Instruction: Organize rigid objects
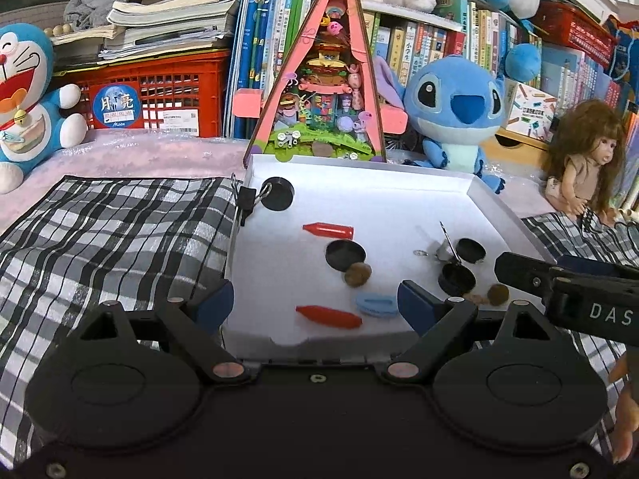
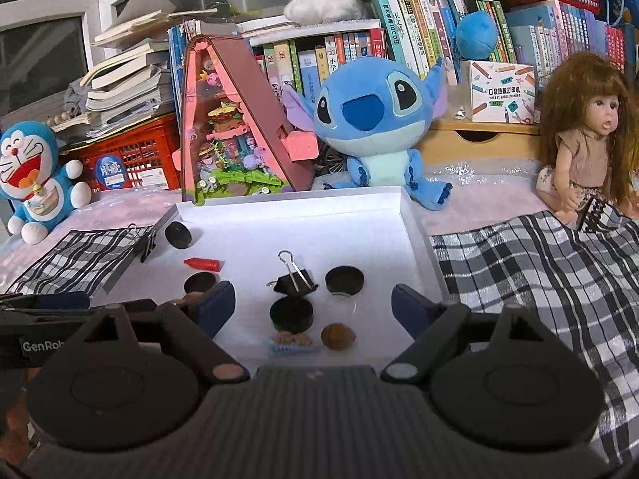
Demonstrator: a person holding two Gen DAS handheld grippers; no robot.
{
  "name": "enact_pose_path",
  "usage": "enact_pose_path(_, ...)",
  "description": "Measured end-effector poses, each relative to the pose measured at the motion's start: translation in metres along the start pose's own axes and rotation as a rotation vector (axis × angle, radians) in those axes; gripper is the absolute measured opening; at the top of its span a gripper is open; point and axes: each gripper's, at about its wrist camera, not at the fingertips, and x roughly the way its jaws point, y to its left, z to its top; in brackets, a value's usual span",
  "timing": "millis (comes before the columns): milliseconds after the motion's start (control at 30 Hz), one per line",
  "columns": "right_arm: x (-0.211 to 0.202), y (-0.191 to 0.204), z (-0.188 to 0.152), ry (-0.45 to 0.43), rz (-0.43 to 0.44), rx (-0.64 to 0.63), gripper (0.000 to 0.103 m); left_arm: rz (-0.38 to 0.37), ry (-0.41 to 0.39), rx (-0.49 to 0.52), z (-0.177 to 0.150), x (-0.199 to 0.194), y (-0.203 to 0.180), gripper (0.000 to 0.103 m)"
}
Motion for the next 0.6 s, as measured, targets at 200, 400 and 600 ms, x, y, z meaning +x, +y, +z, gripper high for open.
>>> enact_pose_path(200, -0.01, 0.0, -0.011, -0.008, -0.004, -0.003, 0.091, 0.005, -0.019, 0.029, -0.013, -0.012, -0.003, 0.089)
enact_pose_path(400, -0.018, 0.004, -0.022, -0.018, -0.007, -0.037, 0.092, -0.008, -0.001, 0.027, -0.024, -0.016, -0.003, 0.09)
enact_pose_path(600, -0.021, 0.004, -0.026, -0.015, -0.005, -0.04, 0.092, -0.005, 0.006, 0.002, -0.029, -0.017, -0.001, 0.09)
